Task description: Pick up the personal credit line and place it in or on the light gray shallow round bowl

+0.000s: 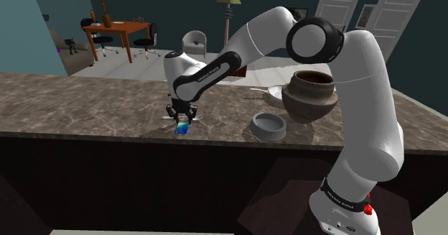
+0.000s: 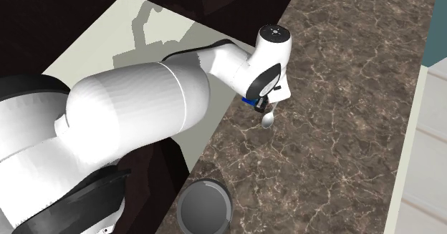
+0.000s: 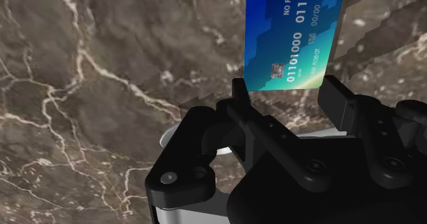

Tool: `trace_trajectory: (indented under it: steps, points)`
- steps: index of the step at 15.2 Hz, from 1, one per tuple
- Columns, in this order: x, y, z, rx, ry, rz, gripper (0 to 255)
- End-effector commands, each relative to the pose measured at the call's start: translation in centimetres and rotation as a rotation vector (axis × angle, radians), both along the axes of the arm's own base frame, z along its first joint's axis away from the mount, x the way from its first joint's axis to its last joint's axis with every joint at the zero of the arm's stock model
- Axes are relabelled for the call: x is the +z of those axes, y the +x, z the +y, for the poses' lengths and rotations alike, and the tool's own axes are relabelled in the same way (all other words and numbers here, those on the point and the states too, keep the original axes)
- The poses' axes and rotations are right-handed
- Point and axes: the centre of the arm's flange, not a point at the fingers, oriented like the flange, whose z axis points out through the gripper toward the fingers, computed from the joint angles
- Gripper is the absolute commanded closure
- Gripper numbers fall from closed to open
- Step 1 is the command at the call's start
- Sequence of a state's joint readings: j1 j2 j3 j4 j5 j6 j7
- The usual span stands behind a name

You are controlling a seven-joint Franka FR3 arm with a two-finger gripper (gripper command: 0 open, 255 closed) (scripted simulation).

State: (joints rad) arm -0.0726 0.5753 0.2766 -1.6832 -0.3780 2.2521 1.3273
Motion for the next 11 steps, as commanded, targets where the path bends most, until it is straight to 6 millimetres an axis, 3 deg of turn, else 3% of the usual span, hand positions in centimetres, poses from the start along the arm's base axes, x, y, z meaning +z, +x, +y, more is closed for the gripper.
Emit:
trace_trajectory:
  steps: [1,11]
  points:
    - [0.3,-0.1,-0.1,-0.001,-0.001,0.003,255]
    - [5.6,-0.1,-0.1,-0.001,-0.001,0.003,255]
